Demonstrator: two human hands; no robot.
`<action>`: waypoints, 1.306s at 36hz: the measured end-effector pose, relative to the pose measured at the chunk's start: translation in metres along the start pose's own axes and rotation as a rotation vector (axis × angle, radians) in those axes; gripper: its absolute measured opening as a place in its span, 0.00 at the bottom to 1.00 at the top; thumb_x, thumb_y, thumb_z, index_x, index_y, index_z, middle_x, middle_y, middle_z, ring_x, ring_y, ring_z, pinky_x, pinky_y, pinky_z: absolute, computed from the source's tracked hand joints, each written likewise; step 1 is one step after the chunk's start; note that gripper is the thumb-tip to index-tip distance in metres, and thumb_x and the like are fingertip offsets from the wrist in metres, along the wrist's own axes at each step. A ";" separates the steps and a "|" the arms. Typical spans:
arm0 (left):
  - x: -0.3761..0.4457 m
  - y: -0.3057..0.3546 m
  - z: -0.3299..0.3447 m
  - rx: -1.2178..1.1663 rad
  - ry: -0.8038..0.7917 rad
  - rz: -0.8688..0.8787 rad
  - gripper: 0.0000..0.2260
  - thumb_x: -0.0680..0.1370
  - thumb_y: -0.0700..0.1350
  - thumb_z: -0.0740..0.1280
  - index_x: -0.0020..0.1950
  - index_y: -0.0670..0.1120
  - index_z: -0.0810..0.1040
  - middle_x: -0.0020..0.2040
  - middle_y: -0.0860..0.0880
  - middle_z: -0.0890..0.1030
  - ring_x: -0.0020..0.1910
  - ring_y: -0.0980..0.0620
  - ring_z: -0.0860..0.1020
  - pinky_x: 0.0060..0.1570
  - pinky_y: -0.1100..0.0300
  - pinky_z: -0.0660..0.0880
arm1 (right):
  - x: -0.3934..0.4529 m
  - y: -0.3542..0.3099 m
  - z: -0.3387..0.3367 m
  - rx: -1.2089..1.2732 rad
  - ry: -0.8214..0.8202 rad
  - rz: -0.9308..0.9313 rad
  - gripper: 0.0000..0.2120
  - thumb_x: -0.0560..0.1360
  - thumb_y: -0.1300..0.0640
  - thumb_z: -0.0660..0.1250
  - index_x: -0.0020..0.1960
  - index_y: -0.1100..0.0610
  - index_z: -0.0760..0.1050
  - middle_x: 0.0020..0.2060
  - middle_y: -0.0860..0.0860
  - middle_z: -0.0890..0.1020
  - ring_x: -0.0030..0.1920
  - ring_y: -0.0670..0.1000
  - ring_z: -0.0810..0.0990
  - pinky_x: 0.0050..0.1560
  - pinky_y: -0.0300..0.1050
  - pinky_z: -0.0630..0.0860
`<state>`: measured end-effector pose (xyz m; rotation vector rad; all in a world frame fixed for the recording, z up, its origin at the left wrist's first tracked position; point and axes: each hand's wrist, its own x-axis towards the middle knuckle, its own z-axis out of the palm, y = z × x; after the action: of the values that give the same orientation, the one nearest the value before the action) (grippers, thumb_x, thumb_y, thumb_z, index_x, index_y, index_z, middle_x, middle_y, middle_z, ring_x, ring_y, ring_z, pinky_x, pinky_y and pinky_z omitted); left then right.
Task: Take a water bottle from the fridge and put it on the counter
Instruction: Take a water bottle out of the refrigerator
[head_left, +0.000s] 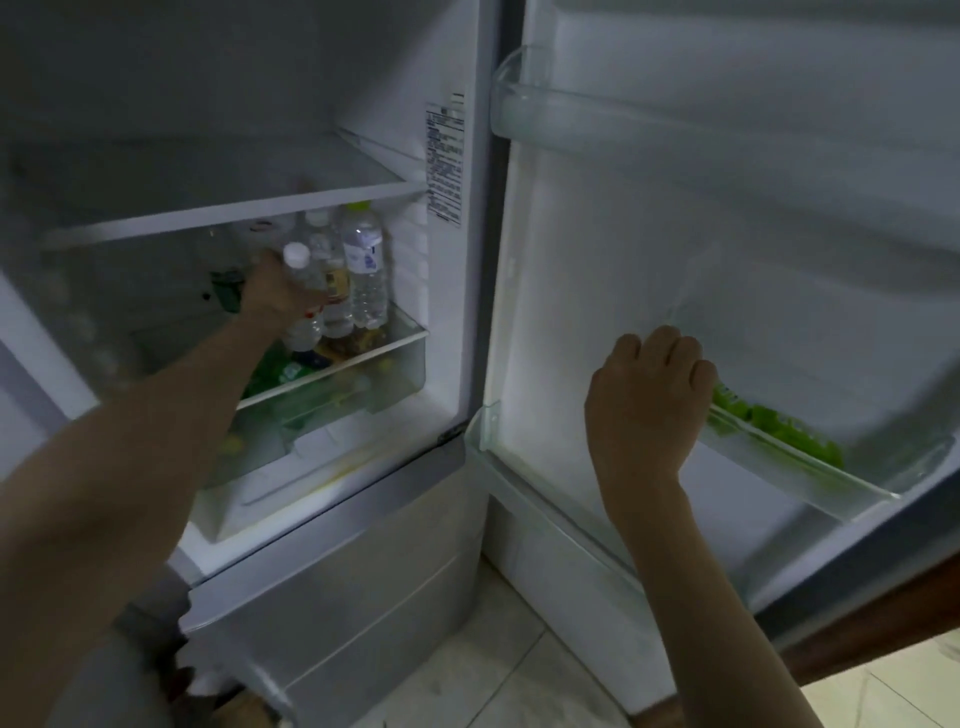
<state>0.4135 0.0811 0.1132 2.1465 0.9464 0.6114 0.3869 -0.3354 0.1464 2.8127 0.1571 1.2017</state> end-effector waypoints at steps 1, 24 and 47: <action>-0.011 0.005 -0.002 -0.026 0.012 0.025 0.32 0.71 0.55 0.79 0.68 0.41 0.76 0.65 0.40 0.82 0.64 0.38 0.82 0.62 0.45 0.80 | 0.000 0.000 0.000 0.008 -0.002 -0.003 0.05 0.71 0.66 0.62 0.39 0.59 0.74 0.37 0.57 0.76 0.41 0.57 0.76 0.44 0.51 0.72; -0.013 -0.035 0.060 -0.562 0.229 -0.012 0.46 0.64 0.61 0.81 0.76 0.52 0.64 0.66 0.55 0.76 0.62 0.54 0.76 0.65 0.56 0.72 | 0.002 0.005 0.024 0.376 -0.070 0.069 0.04 0.72 0.71 0.66 0.43 0.65 0.73 0.44 0.64 0.72 0.47 0.63 0.72 0.48 0.61 0.72; -0.259 -0.064 -0.103 -0.501 0.097 0.104 0.27 0.64 0.58 0.81 0.57 0.62 0.72 0.50 0.63 0.84 0.50 0.65 0.84 0.48 0.70 0.78 | -0.217 -0.097 0.044 0.808 -1.253 -0.583 0.08 0.80 0.55 0.66 0.51 0.57 0.82 0.47 0.52 0.86 0.48 0.51 0.84 0.50 0.43 0.77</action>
<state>0.1574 -0.0456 0.0966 1.7343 0.6460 0.9046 0.2632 -0.2677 -0.0499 3.0488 1.4013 -0.9614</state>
